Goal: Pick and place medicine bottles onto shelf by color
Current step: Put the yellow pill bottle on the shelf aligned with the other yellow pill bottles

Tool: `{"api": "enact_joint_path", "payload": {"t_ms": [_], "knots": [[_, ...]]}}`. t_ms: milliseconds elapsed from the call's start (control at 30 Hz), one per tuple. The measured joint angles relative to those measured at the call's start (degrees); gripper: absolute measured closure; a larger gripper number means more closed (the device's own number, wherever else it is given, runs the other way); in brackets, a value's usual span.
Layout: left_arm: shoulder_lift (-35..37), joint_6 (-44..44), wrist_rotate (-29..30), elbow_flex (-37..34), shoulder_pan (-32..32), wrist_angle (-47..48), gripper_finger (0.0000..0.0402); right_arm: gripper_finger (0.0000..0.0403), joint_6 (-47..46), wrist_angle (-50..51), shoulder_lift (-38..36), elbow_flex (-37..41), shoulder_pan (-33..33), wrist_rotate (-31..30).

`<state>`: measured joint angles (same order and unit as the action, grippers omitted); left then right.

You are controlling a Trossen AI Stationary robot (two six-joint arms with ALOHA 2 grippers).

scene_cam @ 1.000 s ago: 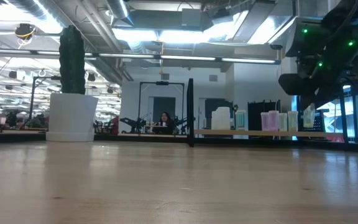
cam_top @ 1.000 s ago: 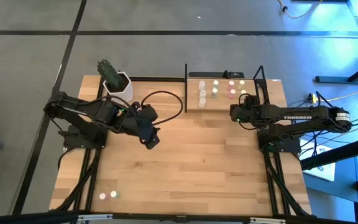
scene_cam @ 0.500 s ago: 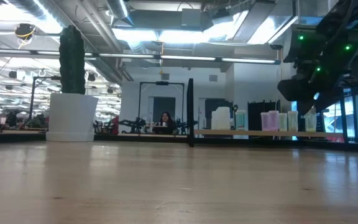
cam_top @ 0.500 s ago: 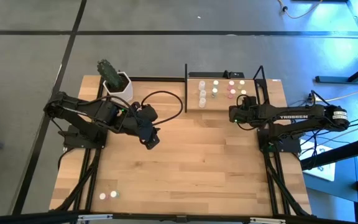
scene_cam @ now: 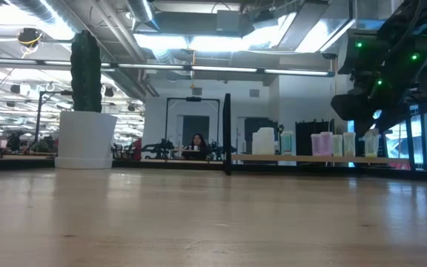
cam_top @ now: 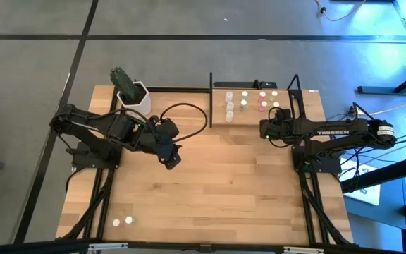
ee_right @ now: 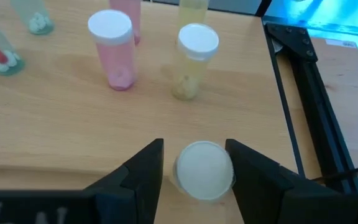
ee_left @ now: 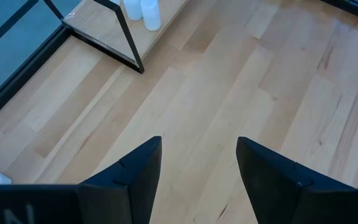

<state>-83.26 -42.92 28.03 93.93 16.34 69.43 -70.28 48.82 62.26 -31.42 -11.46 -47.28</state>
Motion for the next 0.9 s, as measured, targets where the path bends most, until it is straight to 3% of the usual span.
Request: {"api": "enact_joint_path", "payload": {"t_ms": [900], "knots": [[0.0, 0.0, 0.0, 0.0, 0.0, 0.0, 0.02, 0.0228, 0.16, -1.27, -0.04, -0.02, -0.07, -8.59]]}}
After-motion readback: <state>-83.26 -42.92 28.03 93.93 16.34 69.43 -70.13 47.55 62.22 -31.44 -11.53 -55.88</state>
